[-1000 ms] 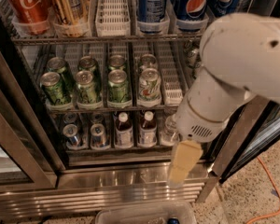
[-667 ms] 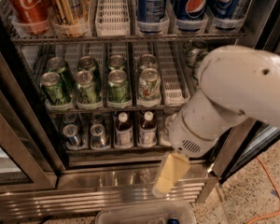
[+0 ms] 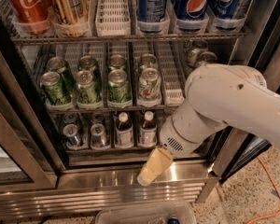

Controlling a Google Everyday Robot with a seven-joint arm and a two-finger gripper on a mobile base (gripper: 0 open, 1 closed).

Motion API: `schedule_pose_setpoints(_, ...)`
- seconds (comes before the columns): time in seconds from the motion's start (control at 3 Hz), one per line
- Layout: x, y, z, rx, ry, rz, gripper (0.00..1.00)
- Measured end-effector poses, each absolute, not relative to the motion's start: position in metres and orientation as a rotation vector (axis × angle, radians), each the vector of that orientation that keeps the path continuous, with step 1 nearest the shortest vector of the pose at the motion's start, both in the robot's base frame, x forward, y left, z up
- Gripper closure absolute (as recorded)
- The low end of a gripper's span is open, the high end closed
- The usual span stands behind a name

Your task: Pick blue plastic bottle from bottom shelf of fridge

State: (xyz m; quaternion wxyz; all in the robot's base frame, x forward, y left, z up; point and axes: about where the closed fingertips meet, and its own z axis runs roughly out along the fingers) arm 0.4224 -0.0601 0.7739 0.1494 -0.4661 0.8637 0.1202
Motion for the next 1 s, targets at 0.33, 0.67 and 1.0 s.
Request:
schedule_pose_setpoints(0.33, 0.422, -0.06, 0.774, -1.284, 2.516, 0.349, 0.0)
schedule_pose_setpoints(0.67, 0.415, -0.052, 0.763, -1.278, 2.51, 0.383, 0.0)
schedule_pose_setpoints(1.0, 0.399, -0.028, 0.723, -1.246, 2.522, 0.524, 0.0)
